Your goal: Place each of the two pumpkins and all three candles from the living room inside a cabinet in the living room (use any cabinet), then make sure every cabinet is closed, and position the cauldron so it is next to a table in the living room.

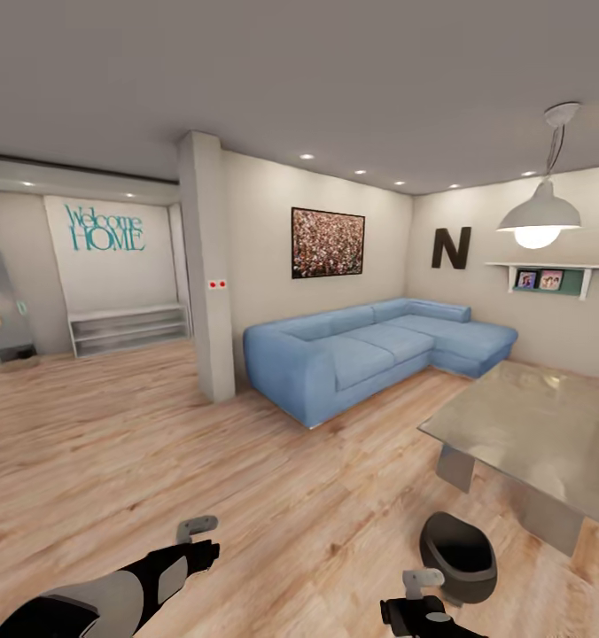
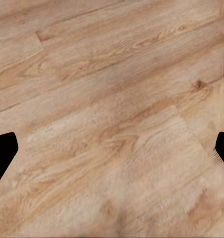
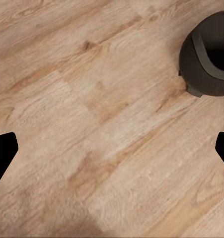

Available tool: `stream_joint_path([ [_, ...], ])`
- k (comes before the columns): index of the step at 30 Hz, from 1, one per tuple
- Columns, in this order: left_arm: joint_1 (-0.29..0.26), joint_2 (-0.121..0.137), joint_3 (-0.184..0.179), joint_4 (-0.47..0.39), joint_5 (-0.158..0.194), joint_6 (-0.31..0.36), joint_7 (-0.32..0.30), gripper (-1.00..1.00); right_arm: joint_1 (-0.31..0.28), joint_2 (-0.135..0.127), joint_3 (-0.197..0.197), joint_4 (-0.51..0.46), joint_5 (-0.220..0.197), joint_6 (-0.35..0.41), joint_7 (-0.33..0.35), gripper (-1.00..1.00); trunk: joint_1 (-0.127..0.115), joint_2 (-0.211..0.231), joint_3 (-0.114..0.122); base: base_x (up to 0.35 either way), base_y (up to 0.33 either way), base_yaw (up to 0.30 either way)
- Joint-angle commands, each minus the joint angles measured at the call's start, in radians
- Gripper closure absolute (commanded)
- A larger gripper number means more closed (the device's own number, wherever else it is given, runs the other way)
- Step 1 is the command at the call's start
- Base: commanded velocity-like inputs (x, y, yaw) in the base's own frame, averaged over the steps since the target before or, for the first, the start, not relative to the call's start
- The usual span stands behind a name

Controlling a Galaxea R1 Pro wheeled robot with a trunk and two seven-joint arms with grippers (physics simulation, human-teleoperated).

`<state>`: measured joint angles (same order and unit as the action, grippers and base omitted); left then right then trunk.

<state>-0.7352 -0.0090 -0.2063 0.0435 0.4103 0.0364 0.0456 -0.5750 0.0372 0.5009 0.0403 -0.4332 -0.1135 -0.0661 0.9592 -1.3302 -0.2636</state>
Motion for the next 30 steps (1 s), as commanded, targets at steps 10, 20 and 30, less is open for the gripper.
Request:
stream_joint_path([
  [10, -0.001, 0.000, -0.008, 0.001, 0.009, 0.002, 0.002, -1.00, -0.002, 0.001, 0.008, 0.004, -0.008, -0.006, -0.001, -1.00, 0.001, -0.001, -0.001, 0.314, 0.144, -0.282],
  [20, -0.001, -0.002, -0.008, 0.001, 0.009, 0.000, 0.002, -1.00, -0.002, 0.001, 0.008, 0.004, -0.009, -0.006, -0.001, -1.00, 0.001, -0.001, -0.001, 0.306, 0.154, -0.282],
  [30, -0.001, -0.002, -0.008, 0.001, 0.009, -0.001, 0.002, -1.00, -0.002, 0.001, 0.008, 0.004, -0.009, -0.006, -0.001, -1.00, 0.001, -0.001, -0.001, 0.228, 0.117, -0.282],
])
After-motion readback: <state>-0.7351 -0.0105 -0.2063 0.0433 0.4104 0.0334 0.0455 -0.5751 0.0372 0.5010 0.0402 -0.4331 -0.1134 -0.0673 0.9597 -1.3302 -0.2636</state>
